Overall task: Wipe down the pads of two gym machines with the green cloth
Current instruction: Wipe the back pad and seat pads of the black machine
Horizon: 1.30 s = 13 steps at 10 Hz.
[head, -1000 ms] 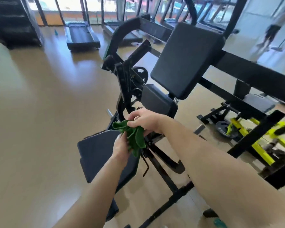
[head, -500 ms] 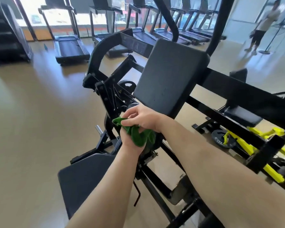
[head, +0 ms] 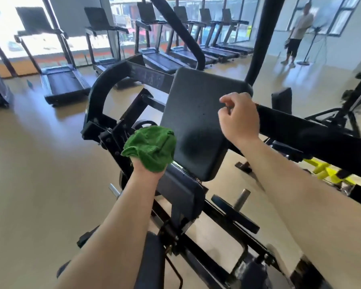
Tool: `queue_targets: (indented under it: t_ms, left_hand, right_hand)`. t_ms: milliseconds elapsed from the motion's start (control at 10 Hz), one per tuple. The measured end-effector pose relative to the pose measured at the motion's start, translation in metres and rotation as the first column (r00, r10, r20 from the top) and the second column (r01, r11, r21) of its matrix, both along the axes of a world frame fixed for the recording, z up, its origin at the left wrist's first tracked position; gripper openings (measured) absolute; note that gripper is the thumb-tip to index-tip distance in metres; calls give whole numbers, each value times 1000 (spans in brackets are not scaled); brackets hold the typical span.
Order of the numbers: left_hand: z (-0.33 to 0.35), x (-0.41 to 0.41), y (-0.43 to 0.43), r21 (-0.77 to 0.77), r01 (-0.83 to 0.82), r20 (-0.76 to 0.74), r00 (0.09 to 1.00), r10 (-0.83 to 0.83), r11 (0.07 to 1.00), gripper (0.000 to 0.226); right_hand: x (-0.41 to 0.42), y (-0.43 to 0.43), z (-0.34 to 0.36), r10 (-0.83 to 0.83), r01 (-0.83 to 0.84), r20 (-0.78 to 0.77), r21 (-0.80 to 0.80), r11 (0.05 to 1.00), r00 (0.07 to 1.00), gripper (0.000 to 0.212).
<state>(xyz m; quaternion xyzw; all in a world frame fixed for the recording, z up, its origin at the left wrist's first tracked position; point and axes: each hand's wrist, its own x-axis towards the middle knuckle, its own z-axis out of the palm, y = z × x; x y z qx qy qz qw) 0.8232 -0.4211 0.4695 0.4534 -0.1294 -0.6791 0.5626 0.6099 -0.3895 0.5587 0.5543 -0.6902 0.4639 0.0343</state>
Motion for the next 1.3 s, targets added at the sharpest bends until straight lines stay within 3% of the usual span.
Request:
queue_targets:
  t_ms: [100,200,300,400,500,600,700,800,1000,1100,1200,1300]
  left_hand:
    - [26,11,-31,-78,71,105,992,-63,994,44]
    - [49,9,-84,-61,12,-20,1000,-13,998,40]
    - [76,-16,-117,-119,161,360,927,-109,980,45]
    - [85,-44,-155,-229,134,409,912,-29,964,51]
    - [87,-85,-184,-315,123,390,921,11,941,48]
    - [78,-116,-207,-424,186,562,821,97,886,50]
    - [72,-127,-220,-487,327,804,531,268,810,50]
    - [82,-128,-234,-514,385,846,371,382,766,50]
    - [79,-141,-207,-539,647,771,121,625,540,47]
    - [66,-163,-154,-550,776,649,164,743,310,51]
    - [64,-162,-154,-552,818,581,238,779,162,49]
    - [76,-149,-181,-500,828,582,104,807,253,39]
  right_hand:
    - [-36,-10,13,-214,213,-130,-25,977,968,37]
    - [-61,-27,26,-262,272,-272,-1,962,926,40]
    - [-79,-49,28,-174,208,-290,92,974,941,39]
    - [-87,-71,20,-83,115,-248,116,987,965,42]
    - [-92,-87,7,-75,74,-201,-9,997,977,47]
    - [-98,-95,-3,-98,76,-185,-122,990,978,44]
    - [-101,-99,-8,-116,78,-217,-175,981,969,44]
    - [-102,-100,-7,-124,83,-216,-189,978,969,45]
    - [-101,-100,-7,-124,83,-195,-207,975,973,45]
    - [-101,-100,-8,-130,84,-198,-224,971,972,44]
    - [-102,-100,-10,-130,83,-190,-237,968,973,43]
    - [-101,-100,-9,-134,92,-169,-235,968,976,43]
